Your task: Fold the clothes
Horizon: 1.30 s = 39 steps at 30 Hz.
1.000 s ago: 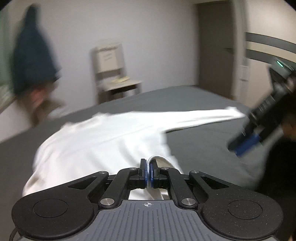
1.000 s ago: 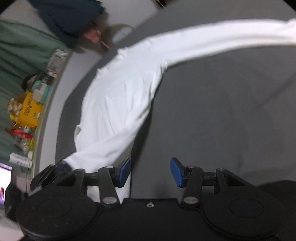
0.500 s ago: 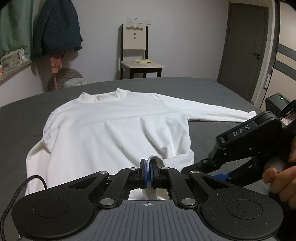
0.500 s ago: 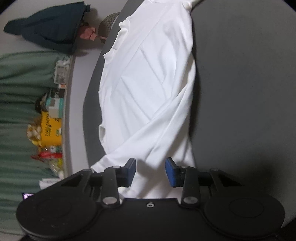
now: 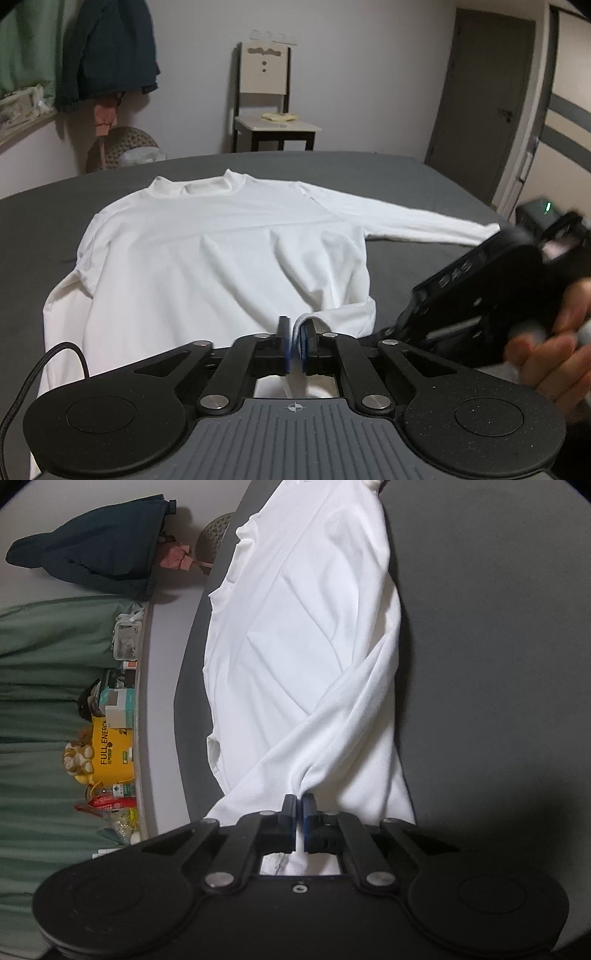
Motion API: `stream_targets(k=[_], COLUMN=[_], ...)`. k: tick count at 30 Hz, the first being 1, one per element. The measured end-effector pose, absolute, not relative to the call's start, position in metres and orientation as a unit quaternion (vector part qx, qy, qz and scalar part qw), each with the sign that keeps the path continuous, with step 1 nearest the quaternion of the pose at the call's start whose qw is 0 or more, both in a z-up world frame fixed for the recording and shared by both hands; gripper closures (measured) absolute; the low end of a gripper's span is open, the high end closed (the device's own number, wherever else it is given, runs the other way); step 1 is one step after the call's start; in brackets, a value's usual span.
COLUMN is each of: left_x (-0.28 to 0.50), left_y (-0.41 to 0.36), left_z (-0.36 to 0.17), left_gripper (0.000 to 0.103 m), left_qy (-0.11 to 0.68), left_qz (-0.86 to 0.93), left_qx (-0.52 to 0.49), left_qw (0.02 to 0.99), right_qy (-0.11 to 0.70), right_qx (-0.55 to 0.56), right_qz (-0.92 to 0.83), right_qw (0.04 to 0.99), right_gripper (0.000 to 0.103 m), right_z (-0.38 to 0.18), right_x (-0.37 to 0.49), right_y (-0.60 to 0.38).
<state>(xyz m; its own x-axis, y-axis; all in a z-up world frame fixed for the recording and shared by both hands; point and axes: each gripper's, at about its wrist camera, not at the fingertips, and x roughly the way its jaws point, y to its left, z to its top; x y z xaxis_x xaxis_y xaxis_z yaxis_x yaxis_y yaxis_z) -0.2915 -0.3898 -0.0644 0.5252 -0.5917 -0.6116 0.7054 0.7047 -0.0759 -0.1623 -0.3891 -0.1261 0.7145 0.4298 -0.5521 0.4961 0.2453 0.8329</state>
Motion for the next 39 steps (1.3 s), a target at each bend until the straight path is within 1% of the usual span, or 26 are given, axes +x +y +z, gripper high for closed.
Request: stream_targets(k=[3,7,12,17,20,21,23,26,29,31,33,34,35,37,38,39], left_x=[-0.301,-0.333,-0.378,-0.396,-0.390,-0.386,-0.379,-0.374,-0.372,-0.371,-0.371,-0.371,-0.370,-0.370,-0.370,-0.369], left_y=[-0.397,-0.420,-0.464,-0.490,-0.482,-0.479,-0.474,-0.475,-0.486,-0.486,-0.486,-0.485,-0.485,-0.485,-0.486,-0.486], left_z=[-0.063,-0.061,-0.076,-0.097,-0.096,-0.095,-0.094,-0.095,-0.097,-0.099,-0.101,-0.102,-0.103,-0.105,-0.105,-0.105], left_gripper=[0.099,0.099,0.099,0.099,0.099,0.099,0.099,0.099,0.098,0.085,0.044,0.038,0.034,0.034,0.034,0.034], left_qy=[0.307,0.273,0.262,0.266,0.273,0.274,0.272,0.267,0.273,0.267,0.261,0.258,0.255,0.248,0.250,0.252], left_qz=[-0.401,-0.492,-0.601,-0.622,-0.608,-0.599,-0.579,-0.571,-0.583,-0.581,-0.579,-0.578,-0.577,-0.575,-0.570,-0.566], left_qx=[0.118,0.179,0.243,0.319,0.318,0.317,0.321,0.320,0.314,0.315,0.317,0.318,0.318,0.320,0.322,0.323], left_qw=[0.855,0.807,0.715,0.663,0.674,0.682,0.698,0.707,0.698,0.701,0.704,0.706,0.708,0.711,0.713,0.716], right_qy=[0.381,0.409,0.485,0.562,0.602,0.607,0.600,0.599,0.637,0.668,0.688,0.697,0.701,0.703,0.705,0.708], right_qx=[0.584,0.493,0.378,0.322,0.307,0.303,0.273,0.260,0.261,0.252,0.242,0.240,0.241,0.235,0.230,0.224], right_qz=[-0.028,-0.061,-0.110,-0.152,-0.157,-0.156,-0.155,-0.140,-0.093,-0.057,-0.041,-0.034,-0.031,-0.029,-0.024,-0.017], right_qw=[0.716,0.765,0.781,0.746,0.720,0.718,0.736,0.744,0.720,0.698,0.683,0.675,0.670,0.670,0.671,0.670], right_gripper=[0.099,0.099,0.100,0.102,0.102,0.101,0.096,0.073,0.072,0.072,0.073,0.073,0.076,0.093,0.097,0.098], right_z=[-0.106,-0.066,-0.039,-0.063,-0.084,-0.088,-0.089,-0.091,-0.104,-0.115,-0.126,-0.132,-0.136,-0.140,-0.139,-0.139], right_x=[-0.176,-0.209,-0.243,-0.230,-0.218,-0.213,-0.203,-0.193,-0.187,-0.183,-0.179,-0.177,-0.175,-0.171,-0.171,-0.171], right_y=[-0.403,-0.429,-0.458,-0.472,-0.473,-0.472,-0.470,-0.474,-0.475,-0.471,-0.468,-0.467,-0.467,-0.465,-0.464,-0.462])
